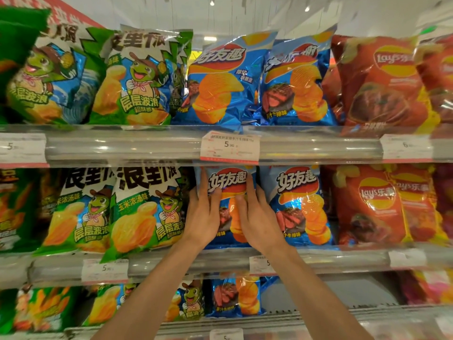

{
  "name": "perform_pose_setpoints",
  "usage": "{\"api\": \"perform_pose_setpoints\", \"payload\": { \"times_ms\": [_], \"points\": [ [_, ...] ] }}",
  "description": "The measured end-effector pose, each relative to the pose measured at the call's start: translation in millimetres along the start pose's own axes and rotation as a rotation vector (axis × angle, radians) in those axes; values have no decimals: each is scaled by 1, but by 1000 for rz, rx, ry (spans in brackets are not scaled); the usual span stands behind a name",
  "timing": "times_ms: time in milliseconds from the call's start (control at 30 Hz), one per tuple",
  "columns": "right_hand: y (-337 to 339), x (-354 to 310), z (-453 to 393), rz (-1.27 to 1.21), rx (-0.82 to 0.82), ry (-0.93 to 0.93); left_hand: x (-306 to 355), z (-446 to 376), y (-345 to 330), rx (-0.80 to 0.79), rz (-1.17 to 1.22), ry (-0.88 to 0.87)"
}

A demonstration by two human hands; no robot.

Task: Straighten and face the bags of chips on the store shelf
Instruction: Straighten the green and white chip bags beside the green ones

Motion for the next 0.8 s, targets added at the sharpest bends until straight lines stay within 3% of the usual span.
{"api": "perform_pose_setpoints", "payload": {
  "times_ms": [200,500,800],
  "points": [
    [13,-1,6,-87,-22,-10,-1,3,9,-12,134,31],
    [47,11,54,-300,123,-134,20,51,37,-5,-6,-88],
    [44,20,132,-363,176,-387,-4,114,94,-35,214,74]
  ]
}}
Point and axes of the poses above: each hand's wrist, its own z-axis away from the middle knuckle, its own y-axis out of the back of the hand, x = y × z, the point moved 4 cm from there along -z, towards the middle knuckle, and after that the axes turned 6 degrees about z, right-handed, at the moved point
